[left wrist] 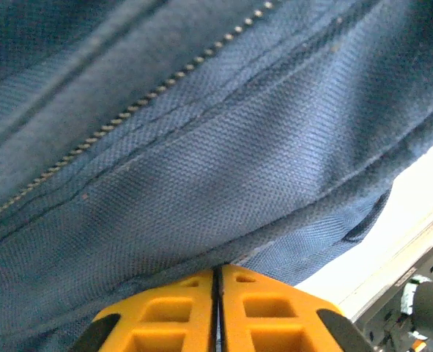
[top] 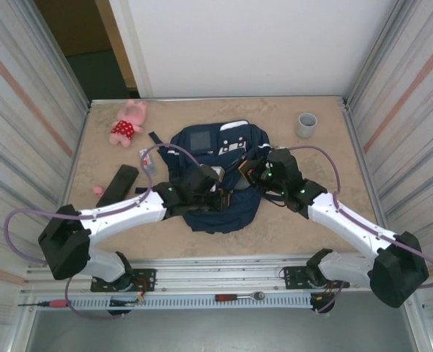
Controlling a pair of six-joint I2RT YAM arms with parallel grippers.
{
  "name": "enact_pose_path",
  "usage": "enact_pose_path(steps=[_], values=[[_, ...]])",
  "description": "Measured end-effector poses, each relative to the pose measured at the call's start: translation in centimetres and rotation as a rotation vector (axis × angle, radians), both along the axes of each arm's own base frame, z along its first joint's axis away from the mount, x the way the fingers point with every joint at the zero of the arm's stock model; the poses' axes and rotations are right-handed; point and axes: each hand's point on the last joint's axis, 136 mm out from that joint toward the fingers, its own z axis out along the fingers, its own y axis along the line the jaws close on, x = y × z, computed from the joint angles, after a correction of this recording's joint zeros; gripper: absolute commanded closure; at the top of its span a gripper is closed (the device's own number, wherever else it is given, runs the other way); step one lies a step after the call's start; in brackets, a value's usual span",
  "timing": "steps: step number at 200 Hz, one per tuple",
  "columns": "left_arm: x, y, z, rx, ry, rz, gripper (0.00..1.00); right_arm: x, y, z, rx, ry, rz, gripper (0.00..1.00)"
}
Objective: Pack the student bag
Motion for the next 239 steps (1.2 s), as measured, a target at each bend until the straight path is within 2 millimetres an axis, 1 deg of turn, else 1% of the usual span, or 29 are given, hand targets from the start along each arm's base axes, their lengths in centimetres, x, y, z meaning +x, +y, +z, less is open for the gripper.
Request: enact_pose_path(steps=[9, 31, 43, 70, 93, 110, 139, 161, 204, 228, 239], values=[[0.0, 0.1, 0.1, 0.004, -0.008, -0.001, 1.0, 0.0, -0.1, 0.0, -0.006, 0.003, 0.003, 1.0], [-0.1, 0.4, 0.8, 0.004, -0.033, -0.005, 1.0, 0.1, -0.4, 0.0, -0.014, 0.007, 0.004, 1.0], [-0.1, 0.6, 1.5, -0.009, -0.054, -0.011, 0.93, 0.2, -0.6, 0.0, -0.016, 0.011, 0.003, 1.0], [-0.2, 0.5, 2.6, -0.05, -0.092, -0.023, 0.69, 0.0, -0.4, -0.1, -0.016, 0.022, 0.016, 1.0], [-0.2, 0.2, 2.8, -0.058, -0.1, -0.036, 0.63, 0.2, -0.3, -0.1, -0.018, 0.025, 0.02, 1.0], [-0.2, -0.2, 2.7, -0.034, -0.109, -0.053, 0.58, 0.3, -0.1, 0.0, -0.018, 0.026, 0.021, 1.0], [-0.1, -1.0, 2.1, 0.028, -0.118, -0.072, 0.58, 0.3, -0.1, -0.1, -0.019, 0.027, 0.021, 1.0], [0.2, -1.3, 1.4, 0.055, -0.121, -0.076, 0.62, 0.4, -0.1, -0.2, -0.021, 0.03, 0.021, 1.0], [1.2, -1.6, 0.5, 0.109, -0.12, -0.052, 0.9, 0.5, 0.0, 0.1, -0.02, 0.025, 0.019, 1.0], [1.3, -1.4, 0.4, 0.117, -0.118, -0.045, 0.99, 0.5, -0.1, -0.1, -0.024, 0.032, 0.018, 1.0], [1.2, -1.3, 0.4, 0.117, -0.118, -0.045, 1.0, 0.5, -0.2, -0.2, -0.028, 0.037, 0.018, 1.0]])
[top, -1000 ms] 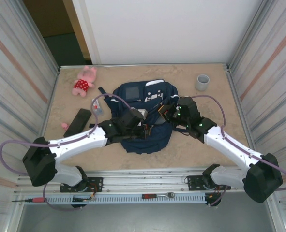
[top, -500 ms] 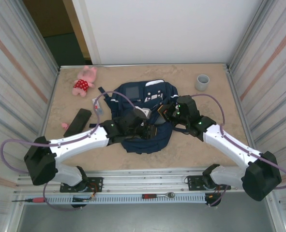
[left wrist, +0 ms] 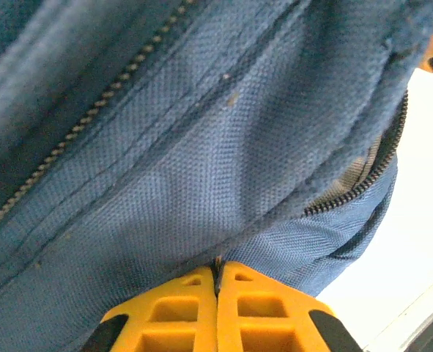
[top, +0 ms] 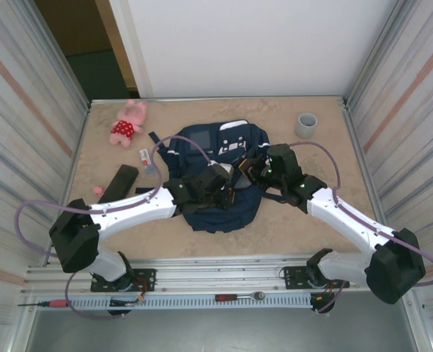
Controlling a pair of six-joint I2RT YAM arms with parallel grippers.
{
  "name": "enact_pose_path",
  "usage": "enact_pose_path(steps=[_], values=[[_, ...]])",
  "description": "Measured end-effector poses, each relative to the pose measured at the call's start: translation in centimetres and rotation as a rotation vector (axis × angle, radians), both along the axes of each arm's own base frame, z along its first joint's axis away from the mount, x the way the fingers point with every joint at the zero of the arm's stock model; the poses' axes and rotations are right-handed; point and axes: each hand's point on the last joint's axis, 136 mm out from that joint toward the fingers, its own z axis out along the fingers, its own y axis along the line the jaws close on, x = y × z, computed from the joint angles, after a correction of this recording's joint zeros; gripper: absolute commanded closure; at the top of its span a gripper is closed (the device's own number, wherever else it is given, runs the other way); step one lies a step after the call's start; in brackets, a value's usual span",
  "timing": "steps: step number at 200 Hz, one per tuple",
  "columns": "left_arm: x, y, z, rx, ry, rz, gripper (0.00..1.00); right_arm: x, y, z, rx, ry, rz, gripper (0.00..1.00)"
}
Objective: Pack the student bag
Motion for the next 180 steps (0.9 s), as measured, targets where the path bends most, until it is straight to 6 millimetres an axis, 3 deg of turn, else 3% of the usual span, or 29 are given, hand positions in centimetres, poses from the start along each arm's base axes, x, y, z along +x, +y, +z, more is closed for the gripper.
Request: enact_pose_path(steps=[85, 90, 104, 121, 143, 162, 180], values=[[-1.5, 2.8, 0.1, -0.018, -0.012, 0.005, 1.0, -0.1, -1.4, -0.1, -0.009, 0.02, 0.006, 1.0], [-1.6, 2.9, 0.1, -0.019, -0.012, 0.006, 1.0, -0.1, -1.5, -0.2, -0.01, 0.023, 0.004, 0.95], [-1.6, 3.4, 0.1, -0.028, -0.014, 0.011, 1.0, -0.2, -1.6, -0.2, -0.012, 0.028, 0.004, 0.69], [-1.6, 3.7, -0.3, -0.033, -0.01, 0.014, 1.0, -0.5, -1.3, 0.0, -0.011, 0.02, 0.011, 0.51], [-1.8, 3.7, -0.6, -0.039, 0.002, 0.006, 1.0, -1.3, -0.6, 0.4, -0.006, 0.002, 0.023, 0.47], [-1.8, 3.3, -0.6, -0.054, 0.004, -0.004, 1.0, -2.2, -0.1, -0.4, -0.009, 0.013, 0.033, 0.48], [-1.8, 3.0, -0.5, -0.064, 0.005, -0.01, 1.0, -2.7, 0.2, -1.5, -0.023, 0.037, 0.039, 0.56]])
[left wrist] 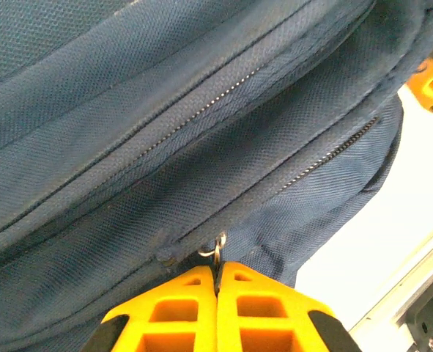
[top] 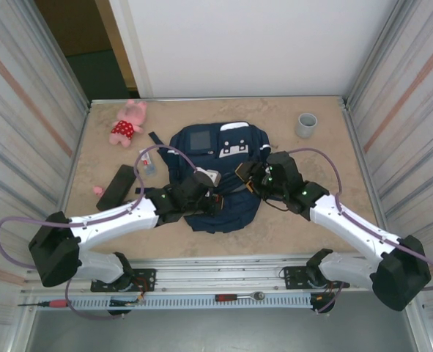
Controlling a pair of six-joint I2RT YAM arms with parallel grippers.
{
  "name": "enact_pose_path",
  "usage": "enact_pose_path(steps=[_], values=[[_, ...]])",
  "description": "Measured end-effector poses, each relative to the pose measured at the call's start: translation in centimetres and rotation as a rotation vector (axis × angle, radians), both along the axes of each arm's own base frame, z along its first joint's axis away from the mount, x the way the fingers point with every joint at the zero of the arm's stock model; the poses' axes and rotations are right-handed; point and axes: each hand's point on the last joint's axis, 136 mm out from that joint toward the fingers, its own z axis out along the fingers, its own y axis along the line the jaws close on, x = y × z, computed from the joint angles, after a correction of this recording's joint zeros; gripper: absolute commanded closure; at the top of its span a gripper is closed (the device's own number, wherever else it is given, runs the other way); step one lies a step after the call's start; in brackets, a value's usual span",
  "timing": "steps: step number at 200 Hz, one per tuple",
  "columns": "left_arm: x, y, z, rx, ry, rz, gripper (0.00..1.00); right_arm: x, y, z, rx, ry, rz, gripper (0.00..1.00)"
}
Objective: Pack the student bag
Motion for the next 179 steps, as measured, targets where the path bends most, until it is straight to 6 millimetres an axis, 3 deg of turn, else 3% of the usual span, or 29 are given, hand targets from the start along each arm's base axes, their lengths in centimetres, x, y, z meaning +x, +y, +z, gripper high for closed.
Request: enact_pose_path(steps=[38, 57, 139, 179], values=[[0.2, 0.1, -0.1, -0.002, 0.001, 0.005, 1.0, 0.3, 0.6, -1.3, -0.01, 0.029, -0.002, 0.92], [0.3, 0.5, -0.3, 0.01, 0.006, 0.019, 1.0, 0.5, 0.7, -1.0, -0.008, 0.022, 0.003, 1.0], [1.6, 4.3, -0.8, 0.021, 0.025, 0.12, 1.0, 1.6, -0.2, 1.5, -0.004, -0.015, 0.007, 1.0], [1.4, 4.9, -1.7, 0.032, 0.025, 0.1, 0.7, 1.6, -0.3, 1.7, -0.005, -0.021, 0.014, 1.0]])
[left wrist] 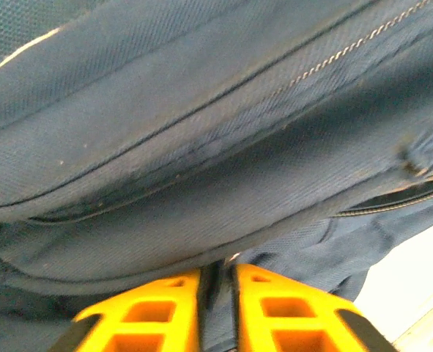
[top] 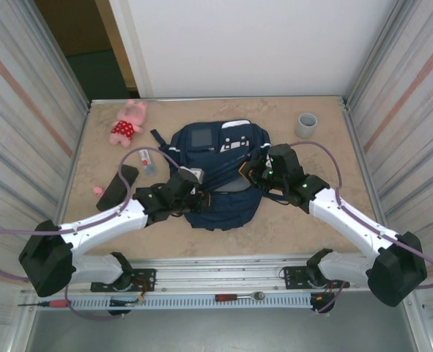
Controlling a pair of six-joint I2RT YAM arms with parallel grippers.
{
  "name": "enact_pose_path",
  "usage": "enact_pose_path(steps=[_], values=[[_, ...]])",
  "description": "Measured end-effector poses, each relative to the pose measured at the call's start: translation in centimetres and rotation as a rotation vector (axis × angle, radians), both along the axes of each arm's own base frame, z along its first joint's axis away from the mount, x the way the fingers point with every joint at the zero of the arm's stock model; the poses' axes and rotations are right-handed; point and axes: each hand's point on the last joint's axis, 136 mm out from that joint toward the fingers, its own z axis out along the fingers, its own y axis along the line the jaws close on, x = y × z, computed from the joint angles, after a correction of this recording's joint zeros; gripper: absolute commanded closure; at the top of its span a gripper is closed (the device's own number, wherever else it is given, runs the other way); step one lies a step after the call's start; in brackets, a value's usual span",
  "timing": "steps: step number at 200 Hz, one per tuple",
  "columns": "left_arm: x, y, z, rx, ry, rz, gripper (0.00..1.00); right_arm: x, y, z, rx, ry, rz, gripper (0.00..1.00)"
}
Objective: Pack the student bag
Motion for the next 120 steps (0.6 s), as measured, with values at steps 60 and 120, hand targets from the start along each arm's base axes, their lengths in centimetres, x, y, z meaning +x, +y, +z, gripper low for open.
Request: enact_pose_path(steps=[60, 120], values=[[0.1, -0.4, -1.6, 0.018, 0.024, -0.016, 0.63, 0.1, 0.1, 0.5, 0.004, -0.007, 0.006, 1.0], [0.6, -0.3, -2.0, 0.023, 0.021, -0.019, 0.98, 0.7, -0.8, 0.4, 0.005, 0.002, -0.01, 1.0]])
